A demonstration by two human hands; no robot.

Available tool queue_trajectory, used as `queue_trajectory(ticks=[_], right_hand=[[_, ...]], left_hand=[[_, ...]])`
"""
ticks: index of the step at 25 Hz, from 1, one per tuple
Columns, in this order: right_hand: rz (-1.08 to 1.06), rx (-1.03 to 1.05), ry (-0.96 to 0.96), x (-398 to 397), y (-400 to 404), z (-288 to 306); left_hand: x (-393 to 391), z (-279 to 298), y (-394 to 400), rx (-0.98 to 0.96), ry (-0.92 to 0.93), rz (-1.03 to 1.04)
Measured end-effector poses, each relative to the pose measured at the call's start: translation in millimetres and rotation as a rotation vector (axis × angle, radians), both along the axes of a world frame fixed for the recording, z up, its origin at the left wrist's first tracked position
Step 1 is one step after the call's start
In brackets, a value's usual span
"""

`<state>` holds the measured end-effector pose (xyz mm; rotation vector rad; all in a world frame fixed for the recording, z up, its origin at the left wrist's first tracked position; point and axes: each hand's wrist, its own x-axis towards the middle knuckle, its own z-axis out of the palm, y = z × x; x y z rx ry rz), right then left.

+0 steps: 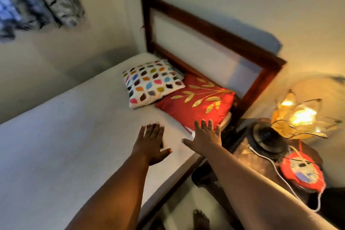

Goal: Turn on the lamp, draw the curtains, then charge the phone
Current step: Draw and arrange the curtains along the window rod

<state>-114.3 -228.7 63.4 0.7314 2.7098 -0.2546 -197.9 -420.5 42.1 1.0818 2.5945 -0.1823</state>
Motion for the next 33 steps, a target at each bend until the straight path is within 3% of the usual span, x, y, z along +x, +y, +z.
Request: queue_trajectory(ticks=[6,14,23,30,33], right_hand=[[0.557,0.012,-0.140,-13.7,-103.0,-53.4],[1.065,0.078,-0.263,-0.5,-252.5,-68.2],[1.445,0.066,-0.217,30.5,-430.5,-41.4],[1.564,0.033,-0.146,35.7,-606.6,-4.4],[1.624,0.004,-0.132,50.0,-661.7,2.5]], left_hand=[[63.0,-54.8,-115.3,-0.085,-0.093,0.389],[154.0,-59.5,-223.3,0.005,-0.170,0.927],[234.0,-37.3,-381.2,0.073,-0.226,1.291],[277.5,7.6,-561.4,0.033,-0.094,1.452],[306.6,11.2,-592.4,0.019,-0.164,1.520]])
